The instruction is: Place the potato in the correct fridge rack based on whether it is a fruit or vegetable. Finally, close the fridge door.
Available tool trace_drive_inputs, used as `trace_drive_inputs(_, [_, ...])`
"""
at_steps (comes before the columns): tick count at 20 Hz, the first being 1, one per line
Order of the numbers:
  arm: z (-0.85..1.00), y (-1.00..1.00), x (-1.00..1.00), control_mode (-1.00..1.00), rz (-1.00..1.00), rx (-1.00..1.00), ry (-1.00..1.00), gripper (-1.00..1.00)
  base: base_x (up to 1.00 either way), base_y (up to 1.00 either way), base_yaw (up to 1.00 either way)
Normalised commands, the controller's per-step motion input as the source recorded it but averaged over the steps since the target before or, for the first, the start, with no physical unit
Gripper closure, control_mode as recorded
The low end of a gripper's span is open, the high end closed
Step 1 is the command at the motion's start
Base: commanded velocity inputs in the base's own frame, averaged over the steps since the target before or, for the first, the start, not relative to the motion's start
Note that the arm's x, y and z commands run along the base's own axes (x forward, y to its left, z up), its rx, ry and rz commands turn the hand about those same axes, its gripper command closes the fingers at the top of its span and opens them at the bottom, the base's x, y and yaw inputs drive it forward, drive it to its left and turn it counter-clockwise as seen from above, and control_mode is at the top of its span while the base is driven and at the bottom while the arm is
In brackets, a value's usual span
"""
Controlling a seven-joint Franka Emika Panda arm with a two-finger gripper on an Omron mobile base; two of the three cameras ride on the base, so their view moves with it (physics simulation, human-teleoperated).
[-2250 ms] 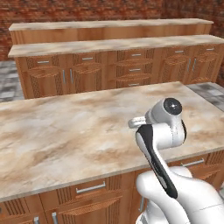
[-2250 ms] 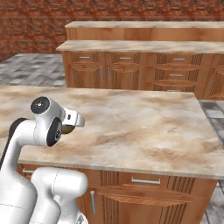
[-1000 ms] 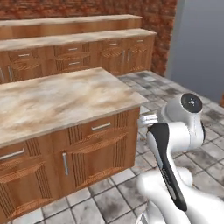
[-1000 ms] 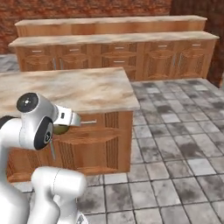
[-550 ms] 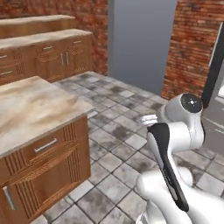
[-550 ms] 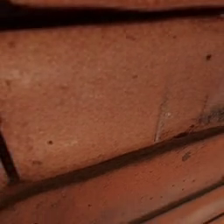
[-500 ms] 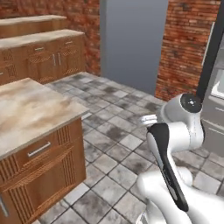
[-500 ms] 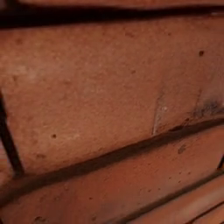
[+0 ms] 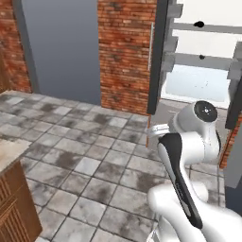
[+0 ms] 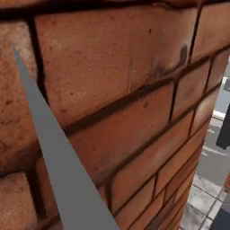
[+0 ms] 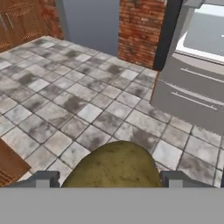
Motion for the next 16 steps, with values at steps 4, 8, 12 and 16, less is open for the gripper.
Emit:
trace_drive_inputs(4, [0.0, 0.0, 0.0, 1.0, 0.0, 0.0, 0.0, 1.0, 0.02, -0.53, -0.54])
trace_drive_inputs(8, [0.0, 0.0, 0.0, 1.0, 0.0, 0.0, 0.0, 1.0, 0.26, -0.19, -0.42])
trace_drive_inputs(12, [0.0, 0.0, 0.0, 1.0, 0.0, 0.0, 0.0, 1.0, 0.5, -0.05, -0.35])
trace_drive_inputs(16, [0.0, 0.0, 0.0, 1.0, 0.0, 0.0, 0.0, 1.0, 0.67, 0.0, -0.27])
